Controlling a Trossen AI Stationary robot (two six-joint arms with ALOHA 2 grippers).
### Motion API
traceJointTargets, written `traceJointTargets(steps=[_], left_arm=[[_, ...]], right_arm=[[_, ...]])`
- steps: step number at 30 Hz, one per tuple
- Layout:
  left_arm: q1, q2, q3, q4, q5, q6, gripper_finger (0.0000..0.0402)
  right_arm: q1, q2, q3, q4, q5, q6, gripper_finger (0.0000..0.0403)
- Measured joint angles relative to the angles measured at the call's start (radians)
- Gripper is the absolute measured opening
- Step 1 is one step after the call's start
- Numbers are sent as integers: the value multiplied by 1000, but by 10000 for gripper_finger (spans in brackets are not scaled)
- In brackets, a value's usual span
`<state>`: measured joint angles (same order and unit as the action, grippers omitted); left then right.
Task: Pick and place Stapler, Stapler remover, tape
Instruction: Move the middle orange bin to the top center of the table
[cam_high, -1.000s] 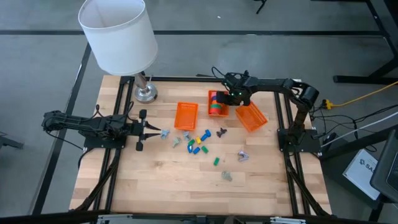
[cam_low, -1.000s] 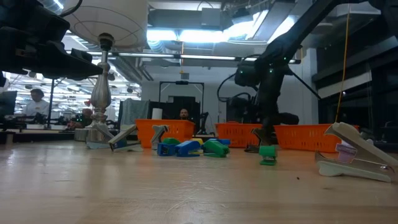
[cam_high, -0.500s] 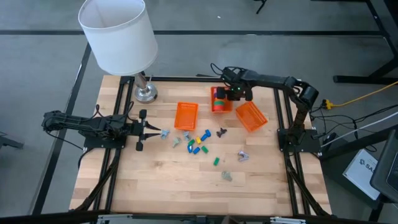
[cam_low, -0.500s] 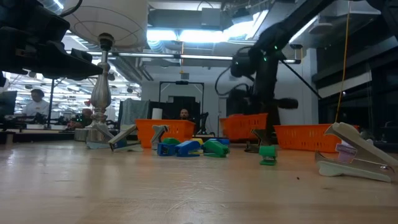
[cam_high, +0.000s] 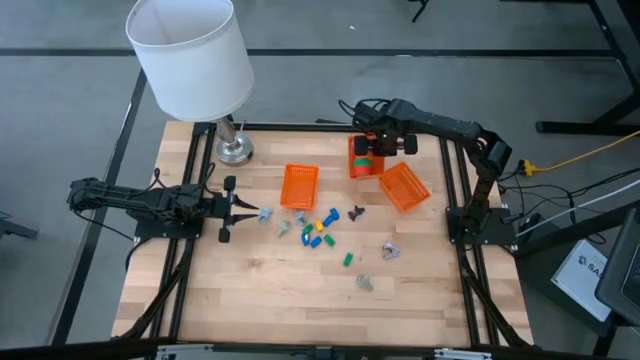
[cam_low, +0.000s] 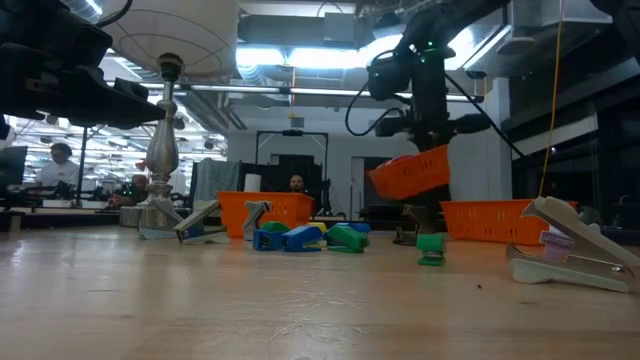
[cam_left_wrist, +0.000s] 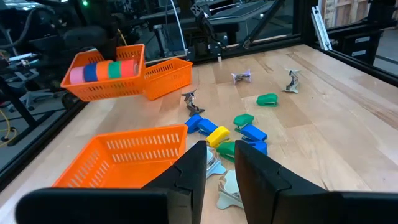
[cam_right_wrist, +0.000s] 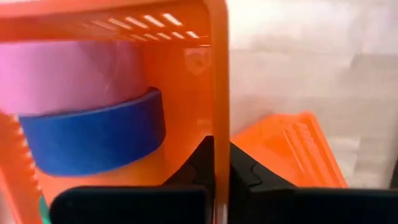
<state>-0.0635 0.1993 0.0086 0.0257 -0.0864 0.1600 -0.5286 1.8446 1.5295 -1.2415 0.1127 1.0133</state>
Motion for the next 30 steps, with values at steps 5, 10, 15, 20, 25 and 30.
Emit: traceJointTargets(steps=[5,10,15,20,25,30], left_arm=[[0,0,0,0,0,0,77],[0,0,0,0,0,0,79],[0,0,0,0,0,0,78],[0,0,0,0,0,0,78],[0,0,0,0,0,0,78],[0,0,0,0,0,0,78]], right_arm=[[21,0,1,23,9,-14,47],[27,0,2,7,23,0,86],[28,-1,2,19,26,-2,33],[28,16,2,26,31,-28,21],[31,24,-22,56,34,-53,7],[29,24,-28,60,26,-79,3]])
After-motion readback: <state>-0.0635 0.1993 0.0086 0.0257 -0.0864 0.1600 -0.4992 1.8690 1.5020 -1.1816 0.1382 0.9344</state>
